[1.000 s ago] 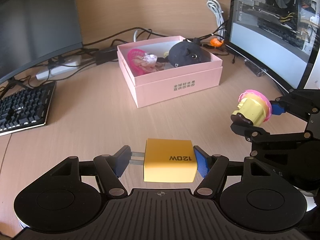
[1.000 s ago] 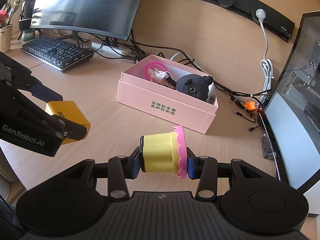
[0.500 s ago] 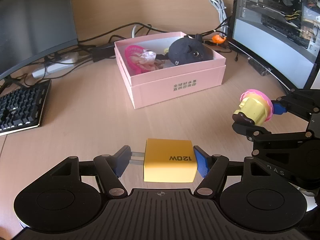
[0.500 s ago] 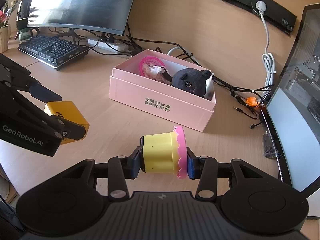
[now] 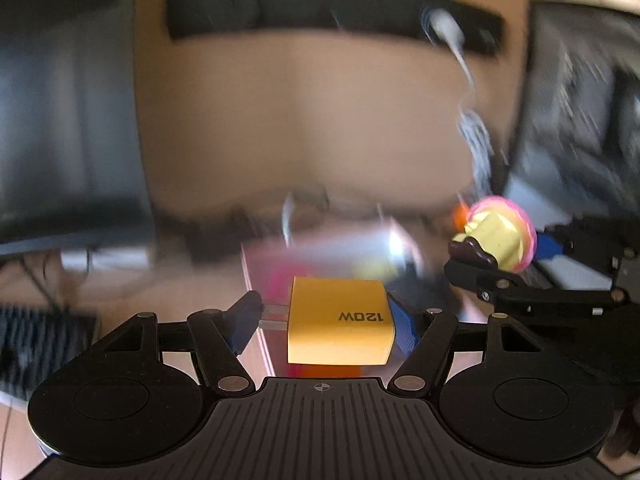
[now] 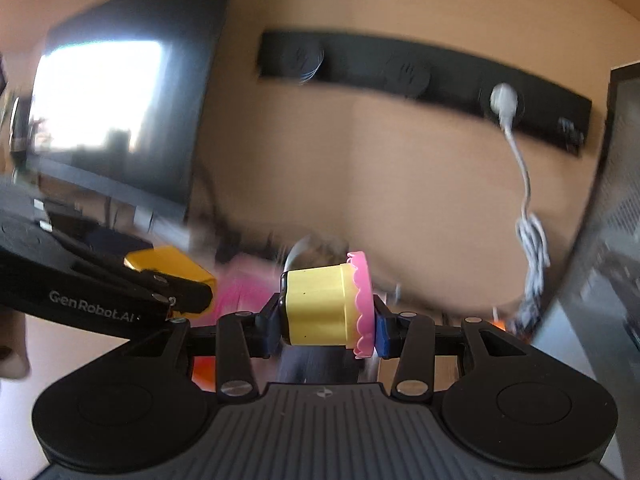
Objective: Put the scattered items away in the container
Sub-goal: 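Drop the charger and cupcake toy into the pink box, opening both grippers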
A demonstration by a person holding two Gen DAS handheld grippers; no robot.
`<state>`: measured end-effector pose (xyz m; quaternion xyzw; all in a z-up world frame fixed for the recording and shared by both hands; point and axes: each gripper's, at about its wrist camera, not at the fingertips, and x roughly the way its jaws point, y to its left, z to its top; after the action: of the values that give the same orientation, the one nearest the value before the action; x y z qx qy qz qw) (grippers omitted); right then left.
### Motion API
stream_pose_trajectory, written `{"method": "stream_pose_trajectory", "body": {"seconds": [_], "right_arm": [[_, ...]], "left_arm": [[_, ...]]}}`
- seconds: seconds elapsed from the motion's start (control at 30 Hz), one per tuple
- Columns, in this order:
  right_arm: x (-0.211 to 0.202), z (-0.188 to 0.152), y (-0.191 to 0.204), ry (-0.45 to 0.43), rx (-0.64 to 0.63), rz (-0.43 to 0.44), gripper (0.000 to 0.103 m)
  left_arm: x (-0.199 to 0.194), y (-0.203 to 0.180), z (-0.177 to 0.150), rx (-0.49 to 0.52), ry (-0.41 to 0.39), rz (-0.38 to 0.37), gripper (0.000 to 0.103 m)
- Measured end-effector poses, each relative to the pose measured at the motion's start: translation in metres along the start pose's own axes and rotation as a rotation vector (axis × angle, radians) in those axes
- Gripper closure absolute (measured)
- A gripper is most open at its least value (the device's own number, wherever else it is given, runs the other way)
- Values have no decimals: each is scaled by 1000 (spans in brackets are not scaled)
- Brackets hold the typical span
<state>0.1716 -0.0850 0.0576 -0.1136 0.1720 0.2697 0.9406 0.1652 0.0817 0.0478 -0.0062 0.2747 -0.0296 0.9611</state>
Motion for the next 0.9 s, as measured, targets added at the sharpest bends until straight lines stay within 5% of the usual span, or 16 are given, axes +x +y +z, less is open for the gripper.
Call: {"method": "stream_pose_trajectory", "body": {"seconds": [0.1, 0.2, 0.27, 0.37, 0.47, 0.6, 0.73, 0.9], "right_arm": [[32, 20, -28, -47, 105, 60, 56], [65, 19, -55, -19, 202, 67, 37], [80, 9, -68, 6, 243, 64, 36], [95, -8, -88, 37, 281, -36, 36], [117, -24, -107, 99, 261, -247, 37], [162, -47, -123, 209, 110, -466, 55], [203, -62, -135, 295, 50, -539, 67], [237, -70, -146, 340, 42, -578, 71]], "left_arm": [[26, 10, 22, -43, -35, -7, 29], [57, 17, 27, -77, -7, -10, 6], [72, 17, 23, -77, 23, 5, 7], [86, 11, 13, -60, 81, 39, 6], [86, 5, 2, -62, 131, 56, 5], [73, -10, -16, -71, 142, 39, 2], [62, -26, -33, -5, 123, 43, 1], [69, -20, -31, 3, 151, 48, 1]]}}
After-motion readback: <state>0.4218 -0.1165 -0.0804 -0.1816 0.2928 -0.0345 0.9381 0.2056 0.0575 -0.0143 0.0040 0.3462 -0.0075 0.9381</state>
